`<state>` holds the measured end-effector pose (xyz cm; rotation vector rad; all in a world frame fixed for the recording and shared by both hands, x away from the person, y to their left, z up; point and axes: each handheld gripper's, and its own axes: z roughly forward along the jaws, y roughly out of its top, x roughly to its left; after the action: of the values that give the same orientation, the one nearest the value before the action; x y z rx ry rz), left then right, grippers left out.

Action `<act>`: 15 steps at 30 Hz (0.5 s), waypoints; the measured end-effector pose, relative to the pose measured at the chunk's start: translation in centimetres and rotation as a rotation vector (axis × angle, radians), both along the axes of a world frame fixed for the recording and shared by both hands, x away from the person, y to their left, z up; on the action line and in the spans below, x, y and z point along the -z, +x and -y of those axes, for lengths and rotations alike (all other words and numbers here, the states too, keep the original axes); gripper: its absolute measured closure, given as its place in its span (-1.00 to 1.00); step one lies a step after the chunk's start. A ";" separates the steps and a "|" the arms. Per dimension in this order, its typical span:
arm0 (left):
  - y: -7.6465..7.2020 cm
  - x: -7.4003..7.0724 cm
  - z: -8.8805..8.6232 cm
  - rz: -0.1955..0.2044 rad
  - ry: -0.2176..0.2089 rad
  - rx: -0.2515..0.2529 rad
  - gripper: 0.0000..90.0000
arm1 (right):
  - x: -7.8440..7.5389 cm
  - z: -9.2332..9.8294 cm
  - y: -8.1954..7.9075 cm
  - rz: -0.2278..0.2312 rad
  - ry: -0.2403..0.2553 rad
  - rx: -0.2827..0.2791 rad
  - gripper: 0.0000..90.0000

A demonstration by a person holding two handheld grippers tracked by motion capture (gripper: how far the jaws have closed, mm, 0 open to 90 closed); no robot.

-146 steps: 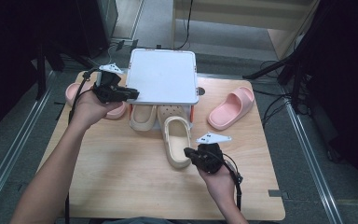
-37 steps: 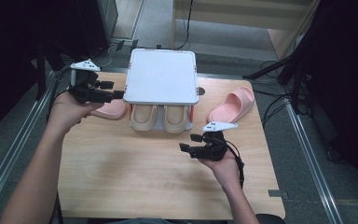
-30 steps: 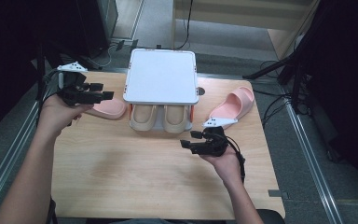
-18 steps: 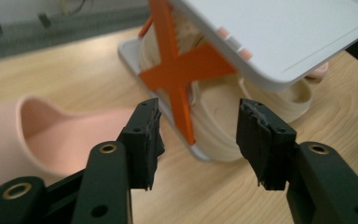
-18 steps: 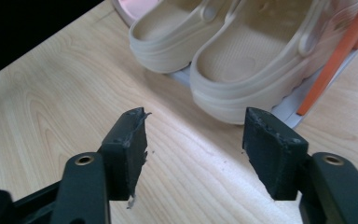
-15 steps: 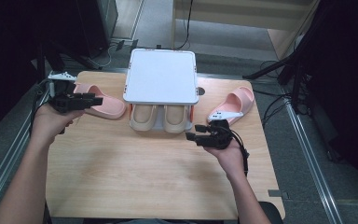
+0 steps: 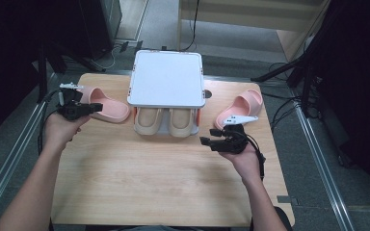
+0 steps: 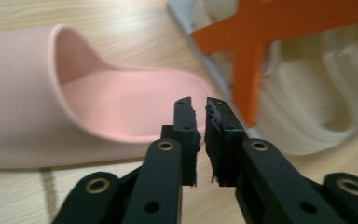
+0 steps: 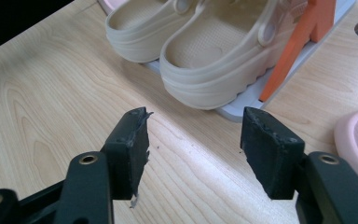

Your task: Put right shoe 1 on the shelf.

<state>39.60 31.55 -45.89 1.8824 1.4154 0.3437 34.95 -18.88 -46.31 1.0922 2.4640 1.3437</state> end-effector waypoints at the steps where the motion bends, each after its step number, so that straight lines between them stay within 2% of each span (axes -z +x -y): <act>1: 0.2 0.3 -0.1 -0.011 -0.009 -0.003 0.93 | 0.1 0.1 -0.1 -0.007 -0.002 0.005 -0.05; 3: 0.8 1.0 -0.2 -0.020 -0.016 -0.009 0.98 | 0.1 0.1 -0.1 -0.017 -0.015 0.008 -0.04; 5: 1.4 1.6 -0.3 -0.036 -0.015 -0.021 0.99 | 0.3 0.3 -0.4 -0.008 -0.007 0.018 -0.03; 8: 2.3 2.6 -0.2 -0.061 0.002 -0.024 0.99 | 0.5 0.5 -0.8 -0.015 -0.013 0.029 -0.03; 12: 3.0 3.4 0.2 -0.056 0.031 -0.023 0.99 | 0.6 0.9 -1.4 -0.014 -0.017 0.038 -0.03; 15: 3.4 3.8 0.3 -0.046 0.036 -0.032 0.98 | 0.7 1.1 -1.7 -0.018 -0.020 0.048 -0.04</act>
<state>43.00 31.28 -49.74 1.9096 1.4807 0.3460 33.21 -20.00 -47.02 1.1564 2.4423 1.2984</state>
